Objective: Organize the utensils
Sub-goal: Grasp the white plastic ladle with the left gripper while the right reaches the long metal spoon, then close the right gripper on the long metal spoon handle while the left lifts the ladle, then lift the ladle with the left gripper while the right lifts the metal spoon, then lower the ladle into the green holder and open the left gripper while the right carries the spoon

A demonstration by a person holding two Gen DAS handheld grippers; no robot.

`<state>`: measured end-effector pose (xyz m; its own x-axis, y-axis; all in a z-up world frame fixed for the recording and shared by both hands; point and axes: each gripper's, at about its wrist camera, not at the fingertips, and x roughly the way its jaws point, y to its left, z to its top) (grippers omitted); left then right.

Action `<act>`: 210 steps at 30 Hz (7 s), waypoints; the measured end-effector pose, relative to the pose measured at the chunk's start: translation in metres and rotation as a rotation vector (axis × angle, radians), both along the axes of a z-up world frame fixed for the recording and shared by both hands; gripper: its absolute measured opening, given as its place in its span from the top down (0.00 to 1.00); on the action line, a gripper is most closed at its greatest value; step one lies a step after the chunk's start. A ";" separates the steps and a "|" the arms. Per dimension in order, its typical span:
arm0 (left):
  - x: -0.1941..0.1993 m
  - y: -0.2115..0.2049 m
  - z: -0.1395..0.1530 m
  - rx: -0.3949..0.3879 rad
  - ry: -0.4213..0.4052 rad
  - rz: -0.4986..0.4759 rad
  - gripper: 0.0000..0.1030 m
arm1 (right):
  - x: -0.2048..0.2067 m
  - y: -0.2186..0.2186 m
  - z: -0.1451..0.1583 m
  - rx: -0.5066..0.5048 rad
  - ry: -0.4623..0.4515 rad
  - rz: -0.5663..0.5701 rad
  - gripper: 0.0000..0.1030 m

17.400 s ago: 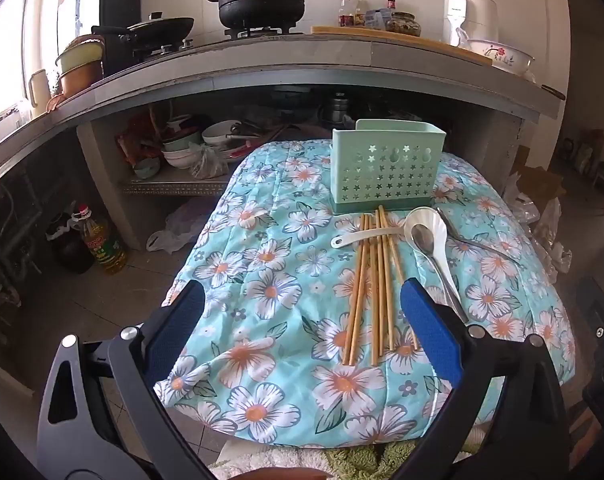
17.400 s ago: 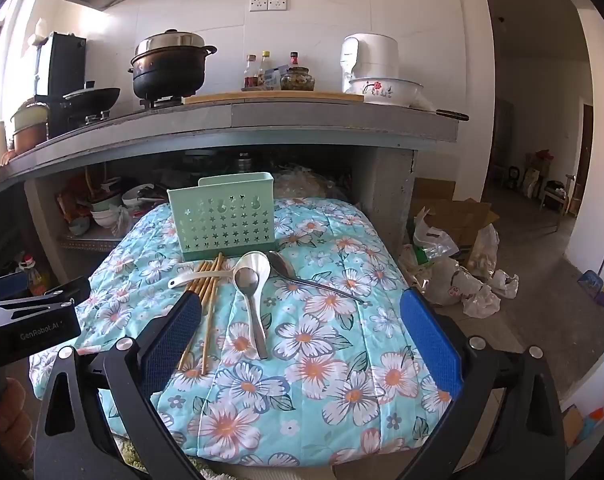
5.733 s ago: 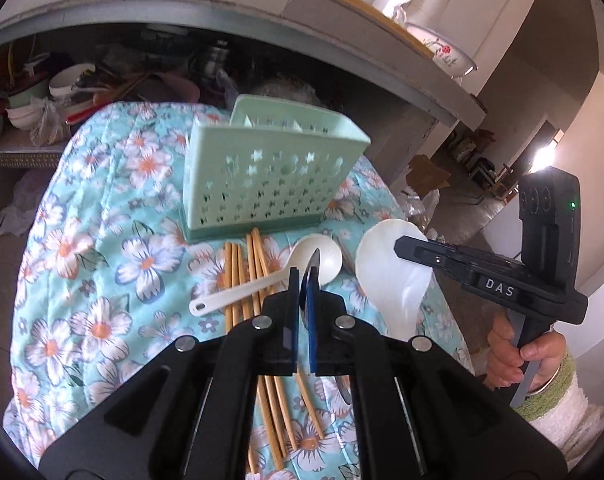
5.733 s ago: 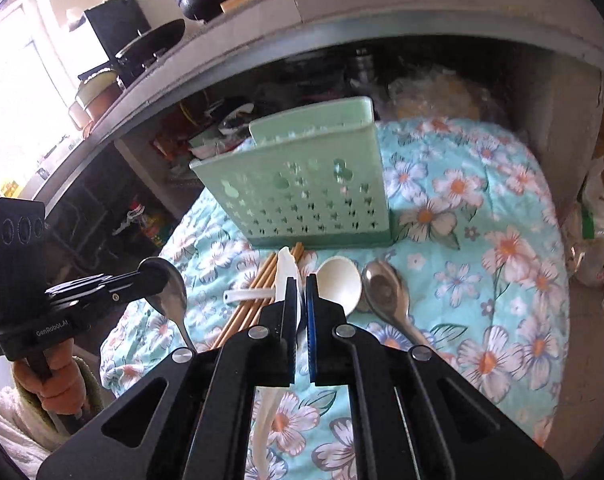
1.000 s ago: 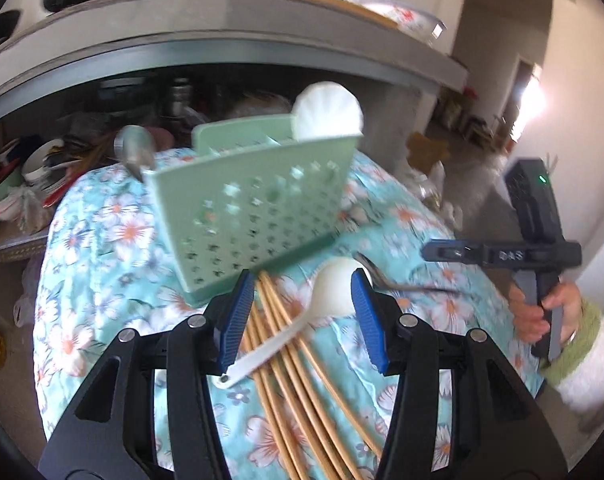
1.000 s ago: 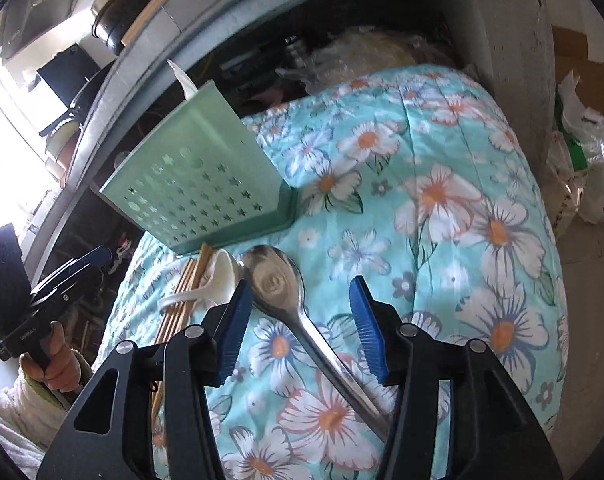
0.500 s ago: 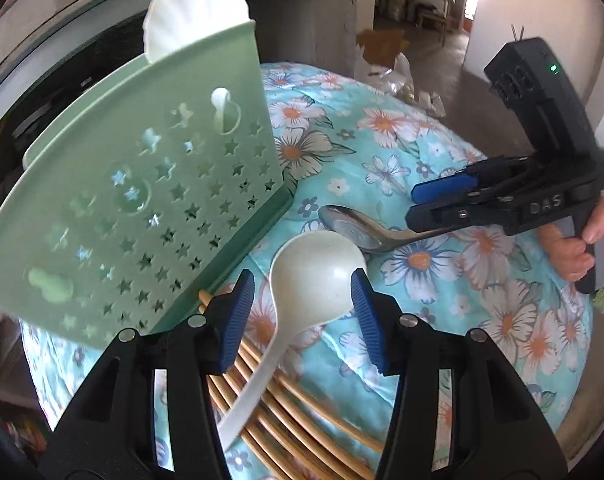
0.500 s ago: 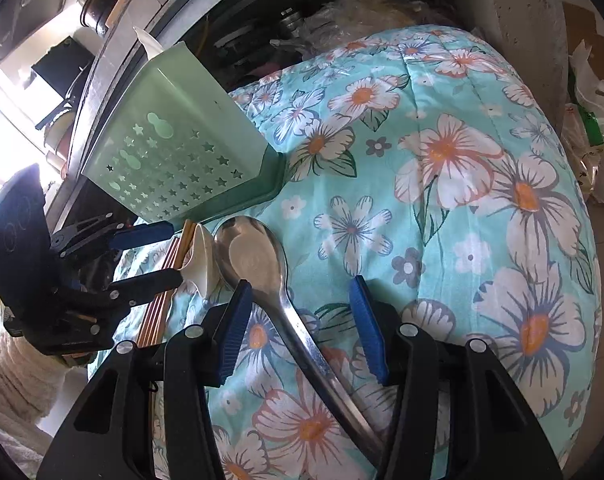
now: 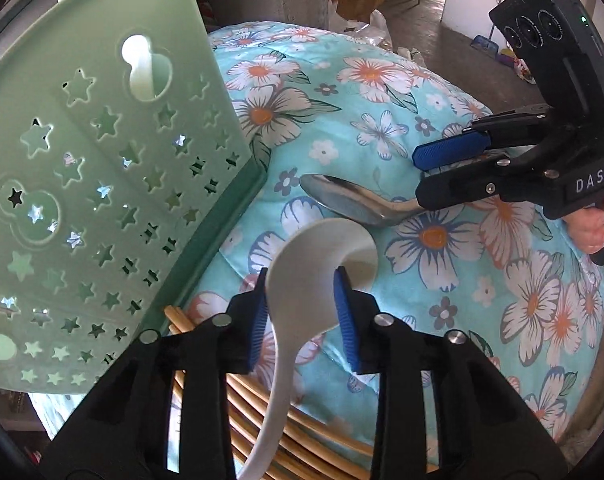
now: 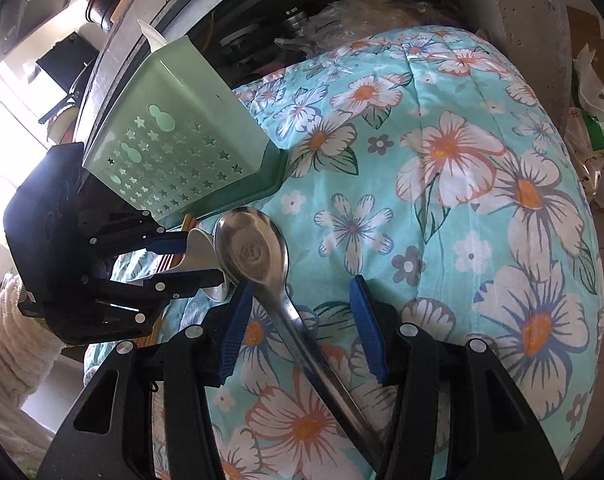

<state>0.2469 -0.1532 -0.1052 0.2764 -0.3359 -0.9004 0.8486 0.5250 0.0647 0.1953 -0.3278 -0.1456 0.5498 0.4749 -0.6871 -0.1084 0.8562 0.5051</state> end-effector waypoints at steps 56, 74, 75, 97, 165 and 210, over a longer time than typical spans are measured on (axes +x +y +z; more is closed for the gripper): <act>-0.039 0.189 0.029 -0.406 0.197 0.732 0.97 | -0.037 0.064 0.031 -0.184 0.127 0.056 0.60; -0.027 0.192 0.018 -0.404 0.213 0.731 0.97 | -0.012 0.108 0.017 -0.245 0.125 0.232 0.65; -0.027 0.192 0.018 -0.403 0.212 0.732 0.97 | -0.013 0.112 0.018 -0.259 0.126 0.241 0.66; -0.033 0.195 0.027 -0.402 0.191 0.715 0.97 | -0.019 0.082 0.024 -0.150 0.195 0.204 0.53; 0.104 0.150 0.143 -0.972 -0.246 0.780 0.96 | -0.016 0.048 0.120 -0.052 -0.174 -0.117 0.96; 0.063 0.183 0.110 -1.051 -0.138 0.792 0.60 | -0.043 0.028 0.103 -0.005 -0.138 -0.173 0.96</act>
<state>0.3096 0.0299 0.0045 0.7875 -0.5584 -0.2608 0.3107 0.7251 -0.6146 0.1525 -0.3003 -0.0429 0.7120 0.3621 -0.6016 -0.0276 0.8705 0.4913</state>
